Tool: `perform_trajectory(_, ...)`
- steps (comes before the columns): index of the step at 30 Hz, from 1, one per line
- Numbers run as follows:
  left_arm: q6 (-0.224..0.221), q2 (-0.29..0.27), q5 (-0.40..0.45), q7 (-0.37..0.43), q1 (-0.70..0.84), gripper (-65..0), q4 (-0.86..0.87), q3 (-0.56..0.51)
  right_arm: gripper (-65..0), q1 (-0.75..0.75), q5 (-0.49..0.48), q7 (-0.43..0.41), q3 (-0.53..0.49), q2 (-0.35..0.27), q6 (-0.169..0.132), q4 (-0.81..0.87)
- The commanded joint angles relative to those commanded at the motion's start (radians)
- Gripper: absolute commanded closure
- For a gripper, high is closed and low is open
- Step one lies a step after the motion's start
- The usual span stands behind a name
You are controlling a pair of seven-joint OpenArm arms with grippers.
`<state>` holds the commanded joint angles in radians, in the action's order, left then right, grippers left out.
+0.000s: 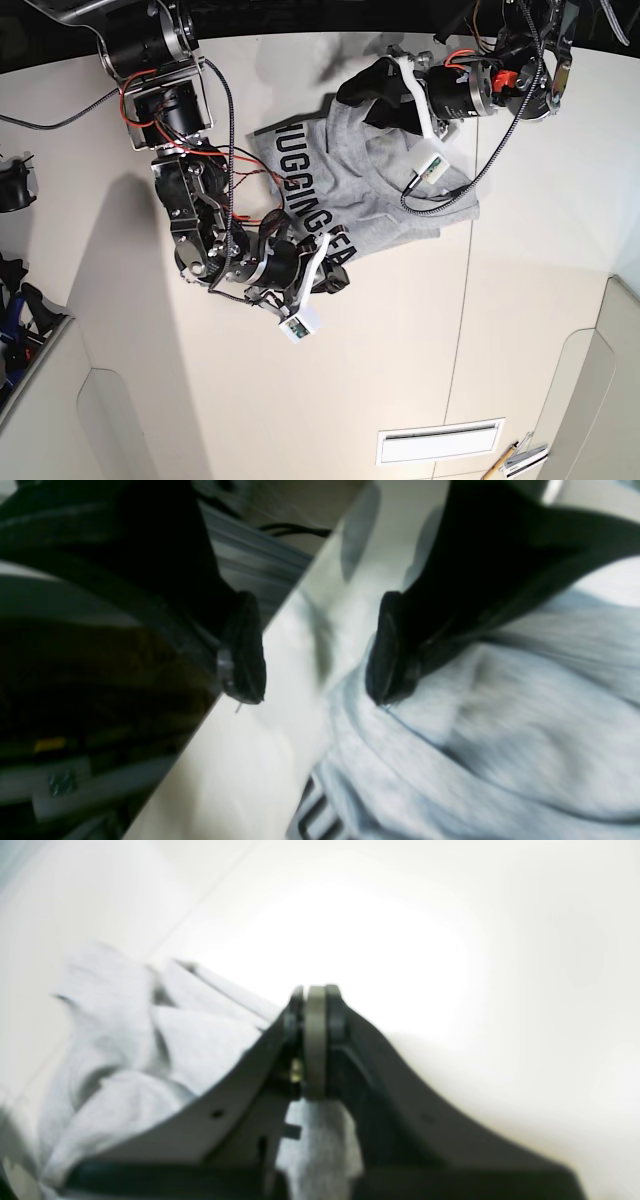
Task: Fold the T-shirt properly
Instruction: 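Grasp the shirt edges with both grippers and flatten the folded shirt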
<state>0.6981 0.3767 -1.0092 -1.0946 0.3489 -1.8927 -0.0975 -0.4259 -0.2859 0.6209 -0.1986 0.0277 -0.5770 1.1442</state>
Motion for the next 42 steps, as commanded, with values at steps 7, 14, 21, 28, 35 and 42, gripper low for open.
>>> perform_trajectory(7, 0.0, 0.014, 0.087, -0.001, -0.036, -37.3, 0.138, 0.054, 0.0, 0.008, -0.005, 0.013, -0.009, 0.0, -0.015, -0.145)
perform_trajectory(14, 0.0, 0.043, 0.172, 0.0, -0.116, -37.3, 0.139, 0.123, 0.0, 0.088, -0.183, 0.154, -0.009, -0.073, -0.034, -0.089)
perform_trajectory(21, 0.0, 0.041, 0.245, 0.075, -0.201, -37.3, 0.14, 0.124, 0.0, 0.278, -0.284, 0.225, -0.01, -0.141, -0.033, 0.155)
perform_trajectory(28, 0.0, 0.039, 0.251, 0.097, -0.251, -37.3, 0.141, 0.124, 0.0, 0.46, -0.324, 0.244, -0.009, -0.166, -0.033, 0.315)
perform_trajectory(35, 0.0, 0.039, 0.269, 0.097, -0.253, -37.3, 0.141, 0.124, 0.0, 0.551, -0.324, 0.245, -0.007, -0.166, -0.033, 0.406)
perform_trajectory(42, 0.0, 0.084, 0.135, 0.064, -0.234, -29.1, 0.043, 0.147, 0.0, 0.551, -0.325, 0.296, 0.099, -0.166, -0.032, 0.577)
